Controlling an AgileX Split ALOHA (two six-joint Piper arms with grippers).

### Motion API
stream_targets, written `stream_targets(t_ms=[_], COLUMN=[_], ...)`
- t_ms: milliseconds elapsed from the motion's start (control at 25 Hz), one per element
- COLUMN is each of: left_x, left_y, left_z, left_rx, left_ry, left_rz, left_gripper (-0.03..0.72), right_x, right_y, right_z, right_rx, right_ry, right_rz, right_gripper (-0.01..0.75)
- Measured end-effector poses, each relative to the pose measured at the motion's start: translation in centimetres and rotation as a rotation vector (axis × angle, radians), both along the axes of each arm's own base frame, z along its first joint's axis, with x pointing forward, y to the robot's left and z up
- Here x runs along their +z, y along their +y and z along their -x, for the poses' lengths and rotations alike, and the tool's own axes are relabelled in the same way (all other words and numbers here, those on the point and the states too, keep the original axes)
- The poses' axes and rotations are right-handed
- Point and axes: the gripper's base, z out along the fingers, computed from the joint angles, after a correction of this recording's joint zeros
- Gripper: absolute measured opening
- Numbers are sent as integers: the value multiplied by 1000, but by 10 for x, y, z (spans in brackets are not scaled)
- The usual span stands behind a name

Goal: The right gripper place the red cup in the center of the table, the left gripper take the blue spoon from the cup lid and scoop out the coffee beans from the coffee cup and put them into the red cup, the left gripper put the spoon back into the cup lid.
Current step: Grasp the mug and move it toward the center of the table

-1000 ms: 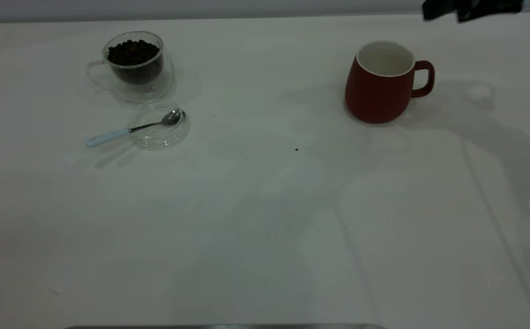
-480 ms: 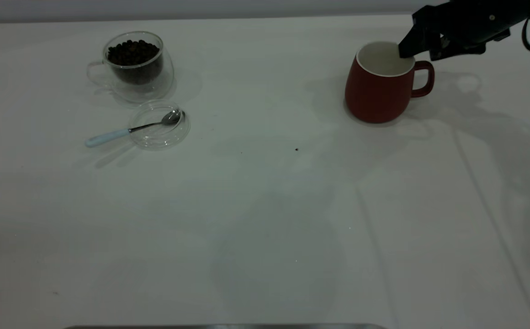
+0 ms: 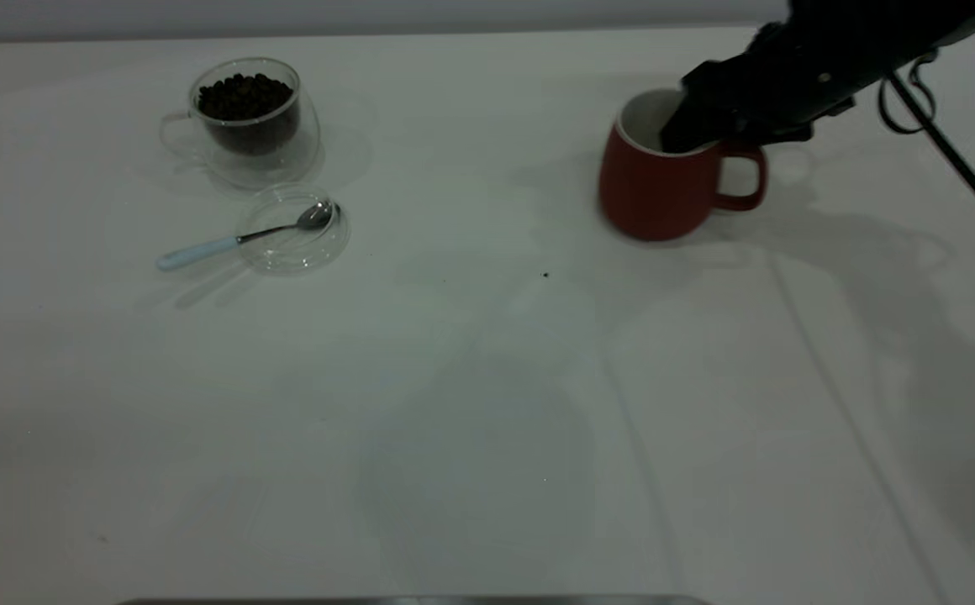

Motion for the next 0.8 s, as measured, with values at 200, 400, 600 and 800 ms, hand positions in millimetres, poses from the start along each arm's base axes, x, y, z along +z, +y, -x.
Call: stream_targets(t_ms=[200, 400, 600, 800], left_x=[0, 0, 0, 0], left_y=[0, 0, 0, 0], left_z=[0, 0, 0, 0], left_rx=[0, 1, 1, 1], left_ry=[0, 0, 0, 0], left_rz=[0, 1, 2, 1], left_gripper=[379, 379, 379, 379], right_x=[0, 0, 0, 0], right_y=[31, 61, 88, 107], right_z=[9, 19, 28, 35], right_rx=[68, 108, 71, 22], right_ry=[0, 1, -7, -8], right_rz=[1, -9, -14, -20], right_gripper=[552, 550, 550, 550])
